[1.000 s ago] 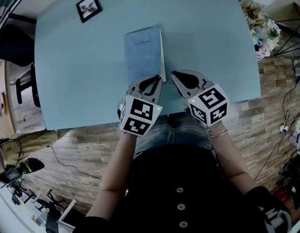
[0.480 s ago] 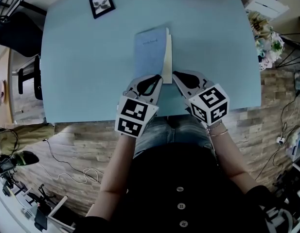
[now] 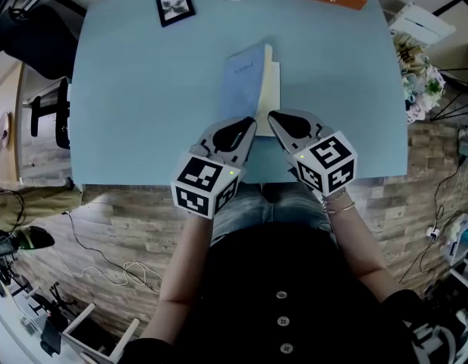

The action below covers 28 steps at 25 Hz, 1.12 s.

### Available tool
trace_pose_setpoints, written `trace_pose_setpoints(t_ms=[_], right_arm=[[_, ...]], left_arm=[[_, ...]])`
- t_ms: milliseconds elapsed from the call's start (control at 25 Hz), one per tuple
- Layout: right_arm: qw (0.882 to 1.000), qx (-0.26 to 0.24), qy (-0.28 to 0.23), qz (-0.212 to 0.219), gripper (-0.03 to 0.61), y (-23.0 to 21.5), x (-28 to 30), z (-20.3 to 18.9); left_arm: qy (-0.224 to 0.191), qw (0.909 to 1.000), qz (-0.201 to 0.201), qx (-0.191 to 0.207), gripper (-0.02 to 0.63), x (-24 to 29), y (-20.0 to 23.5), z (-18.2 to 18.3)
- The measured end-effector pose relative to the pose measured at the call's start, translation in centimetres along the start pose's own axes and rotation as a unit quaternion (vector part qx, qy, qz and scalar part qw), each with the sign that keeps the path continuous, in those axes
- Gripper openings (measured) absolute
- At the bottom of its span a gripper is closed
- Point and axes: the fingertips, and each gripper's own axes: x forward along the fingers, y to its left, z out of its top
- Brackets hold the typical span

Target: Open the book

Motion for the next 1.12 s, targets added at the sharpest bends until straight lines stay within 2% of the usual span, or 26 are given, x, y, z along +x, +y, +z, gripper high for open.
trace_pose_setpoints(t_ms=[160,360,880,1120], right_arm=[[1.000,-0.008,0.002,0.009,0.003,0.7,0.6,0.4],[1.000,-0.016,0.008,0.020,0.003,1.6,1.7,0.7],[0.999,-0.028,0.017,0.042,0.003,3.0,3.2,1.2],[0.998,-0.035,0.022,0.053,0.003,3.7,3.9,1.4]], left_arm=[[-0.027,0.9978,-0.003,-0.061,0.020,-1.2,1.0,-0.6],[-0.059,0.9941,-0.001,-0.091,0.020,-2.5,2.2,-0.9],[-0.122,0.9828,0.001,-0.138,0.020,-4.8,4.2,-1.0],[-0.147,0.9773,0.023,-0.151,0.020,-6.1,5.5,-0.7]])
